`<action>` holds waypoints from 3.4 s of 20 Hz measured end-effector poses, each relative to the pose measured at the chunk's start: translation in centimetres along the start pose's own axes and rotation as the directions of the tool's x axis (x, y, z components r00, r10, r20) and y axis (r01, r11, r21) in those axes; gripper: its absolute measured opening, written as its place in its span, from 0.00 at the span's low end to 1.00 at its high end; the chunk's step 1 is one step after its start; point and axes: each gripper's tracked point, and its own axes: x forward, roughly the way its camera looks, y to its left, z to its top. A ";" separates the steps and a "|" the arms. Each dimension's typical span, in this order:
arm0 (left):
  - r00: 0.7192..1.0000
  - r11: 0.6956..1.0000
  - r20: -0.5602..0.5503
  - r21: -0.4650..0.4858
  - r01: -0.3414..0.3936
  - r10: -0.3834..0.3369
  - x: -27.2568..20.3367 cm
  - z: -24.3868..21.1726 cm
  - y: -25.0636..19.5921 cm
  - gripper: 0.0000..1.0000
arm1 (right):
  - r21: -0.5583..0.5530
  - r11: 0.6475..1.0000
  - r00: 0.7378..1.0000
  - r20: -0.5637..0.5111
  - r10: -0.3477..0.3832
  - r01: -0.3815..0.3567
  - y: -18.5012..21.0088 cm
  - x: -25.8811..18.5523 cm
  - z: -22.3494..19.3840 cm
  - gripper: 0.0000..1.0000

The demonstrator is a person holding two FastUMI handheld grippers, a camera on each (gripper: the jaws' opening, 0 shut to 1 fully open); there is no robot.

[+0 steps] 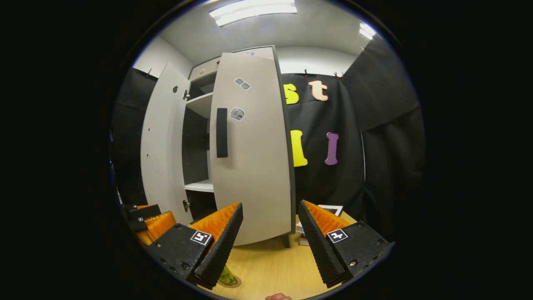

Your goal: Grasp the bottle in the cabinet with the left hand and place it on the coaster, then close the right door with the right hand and the left door with the left hand.

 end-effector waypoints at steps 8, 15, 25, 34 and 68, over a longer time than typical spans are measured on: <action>0.994 0.995 0.055 -0.005 -0.098 0.098 -1.6 1.6 3.5 0.95 | 0.034 0.999 1.000 -0.008 0.003 -0.003 0.1 -1.1 -1.6 0.83; 0.897 0.910 0.163 -0.033 -0.412 0.412 -5.8 9.3 16.1 0.95 | 0.041 0.994 0.995 -0.021 0.098 -0.097 2.6 -0.7 -2.4 0.83; 0.748 0.757 0.178 0.029 -0.653 0.639 -3.2 13.7 34.7 0.95 | 0.000 1.000 1.000 0.014 -0.002 0.002 -2.0 -0.4 -0.3 0.83; 0.780 0.788 0.204 0.061 -0.613 0.591 2.2 15.0 35.1 0.93 | 0.012 0.996 0.996 0.038 -0.085 0.085 -5.7 -0.4 1.0 0.83; 0.972 0.979 0.134 0.037 -0.201 0.195 6.6 12.3 19.4 1.00 | 0.022 0.988 0.988 0.007 -0.153 0.153 -7.1 -2.2 -0.4 0.83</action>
